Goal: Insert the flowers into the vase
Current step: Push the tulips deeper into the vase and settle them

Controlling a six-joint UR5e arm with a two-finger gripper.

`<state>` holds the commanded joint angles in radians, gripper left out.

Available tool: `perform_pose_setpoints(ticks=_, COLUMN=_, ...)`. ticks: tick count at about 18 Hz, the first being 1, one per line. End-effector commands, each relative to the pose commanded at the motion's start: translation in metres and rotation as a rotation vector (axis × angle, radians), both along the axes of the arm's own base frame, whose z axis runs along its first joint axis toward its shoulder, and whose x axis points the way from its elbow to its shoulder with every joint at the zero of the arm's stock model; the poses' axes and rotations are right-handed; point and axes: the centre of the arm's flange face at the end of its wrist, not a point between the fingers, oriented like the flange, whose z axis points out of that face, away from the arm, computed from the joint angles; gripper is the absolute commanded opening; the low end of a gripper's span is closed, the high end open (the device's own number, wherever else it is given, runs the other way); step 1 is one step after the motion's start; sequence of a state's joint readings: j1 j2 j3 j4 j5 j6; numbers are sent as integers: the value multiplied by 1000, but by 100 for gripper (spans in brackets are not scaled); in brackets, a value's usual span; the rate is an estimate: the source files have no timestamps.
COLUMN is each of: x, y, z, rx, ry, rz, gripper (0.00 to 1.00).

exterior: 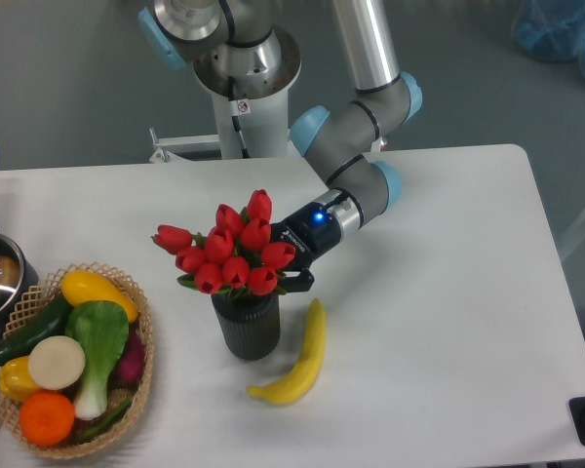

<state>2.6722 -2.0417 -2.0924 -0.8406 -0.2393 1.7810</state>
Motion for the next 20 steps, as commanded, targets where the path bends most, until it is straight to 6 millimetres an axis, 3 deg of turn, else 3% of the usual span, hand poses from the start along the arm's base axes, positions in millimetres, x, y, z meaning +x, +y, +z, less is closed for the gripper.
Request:
perform_pose_setpoints(ticks=18, x=-2, y=-3, z=-4, rx=-3, ry=-5, rz=7, gripper=50)
perform_pose_setpoints(ticks=20, x=-3, y=-3, z=-3, rx=2, ry=7, rz=11, gripper=61)
